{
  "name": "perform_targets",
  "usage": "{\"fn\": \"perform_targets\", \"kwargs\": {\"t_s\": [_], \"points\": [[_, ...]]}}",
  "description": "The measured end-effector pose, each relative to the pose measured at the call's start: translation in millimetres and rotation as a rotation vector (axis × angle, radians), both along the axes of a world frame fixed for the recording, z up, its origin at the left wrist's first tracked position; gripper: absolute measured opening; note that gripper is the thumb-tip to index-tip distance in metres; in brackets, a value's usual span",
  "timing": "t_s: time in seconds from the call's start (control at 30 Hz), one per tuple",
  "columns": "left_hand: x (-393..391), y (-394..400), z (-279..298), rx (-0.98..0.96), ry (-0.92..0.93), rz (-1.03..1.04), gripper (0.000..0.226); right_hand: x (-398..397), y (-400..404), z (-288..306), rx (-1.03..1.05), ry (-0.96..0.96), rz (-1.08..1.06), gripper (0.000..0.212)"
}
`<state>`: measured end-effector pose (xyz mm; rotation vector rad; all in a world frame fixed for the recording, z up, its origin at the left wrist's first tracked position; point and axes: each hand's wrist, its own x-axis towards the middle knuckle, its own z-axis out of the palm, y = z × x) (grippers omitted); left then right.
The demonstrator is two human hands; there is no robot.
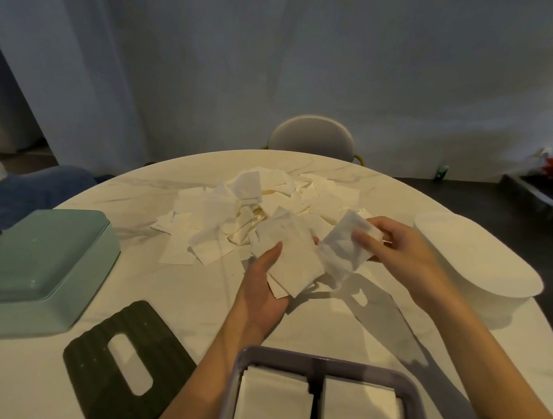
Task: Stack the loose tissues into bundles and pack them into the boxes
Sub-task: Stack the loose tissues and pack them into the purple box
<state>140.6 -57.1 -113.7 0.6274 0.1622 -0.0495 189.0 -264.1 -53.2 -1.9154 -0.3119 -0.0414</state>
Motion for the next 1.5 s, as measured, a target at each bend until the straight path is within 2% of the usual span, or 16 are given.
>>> {"fn": "perform_targets", "kwargs": {"t_s": [0.07,0.17,0.3,0.37,0.43,0.5,0.57,0.63,0.67,0.77,0.83,0.9,1.07,1.23,1.43,1.5], "points": [[2.7,1.9,-4.5,0.021,0.010,-0.006,0.040,-3.2,1.4,6.2,0.128,0.026,0.008,0.018],[5.2,1.3,-7.5,0.038,0.028,-0.008,0.040,-7.9,2.6,12.1,0.173,0.054,0.031,0.020],[6.0,-0.9,-7.1,0.097,0.044,-0.043,0.038,-15.1,3.9,20.6,0.280,0.124,0.155,0.030],[5.3,-2.6,-6.9,0.121,0.042,-0.077,0.038,-17.7,4.9,24.0,0.398,0.167,0.233,0.031],[3.2,-6.1,-5.4,0.109,0.063,-0.117,0.040,-21.5,9.5,24.9,0.424,0.201,0.269,0.028],[0.4,-10.9,-0.5,0.076,0.071,-0.199,0.049,-21.8,16.3,17.0,0.292,0.138,0.233,0.024],[-3.2,-14.5,3.3,0.097,0.023,-0.260,0.059,-18.4,23.1,2.9,0.060,-0.032,0.152,0.019],[-6.6,-17.3,5.1,0.123,-0.029,-0.289,0.056,-11.4,26.4,-9.8,-0.112,-0.169,0.071,0.021],[-8.2,-16.6,4.6,0.156,-0.045,-0.301,0.052,-8.9,25.6,-11.5,-0.127,-0.191,0.065,0.023],[-7.7,-9.3,-2.7,0.296,-0.070,-0.348,0.046,-0.8,12.6,-9.4,-0.176,-0.173,0.288,0.028],[-7.2,-5.5,-2.1,0.299,-0.047,-0.325,0.040,2.2,3.1,-8.8,-0.297,-0.158,0.461,0.035],[-6.0,-3.3,-2.7,0.292,-0.036,-0.317,0.041,5.4,-2.4,-12.3,-0.390,-0.168,0.496,0.040],[-3.0,-3.4,-4.9,0.306,-0.035,-0.295,0.046,7.0,2.9,-20.9,-0.433,-0.223,0.405,0.026],[-3.3,-5.7,-5.6,0.253,-0.038,-0.319,0.045,2.4,6.5,-21.1,-0.529,-0.239,0.371,0.030],[-4.7,-4.7,-3.5,0.241,-0.070,-0.353,0.048,2.9,12.7,-28.6,-0.493,-0.463,0.257,0.012],[-5.4,-4.9,-2.9,0.230,-0.058,-0.334,0.046,4.3,9.3,-25.1,-0.487,-0.434,0.301,0.016]]}}
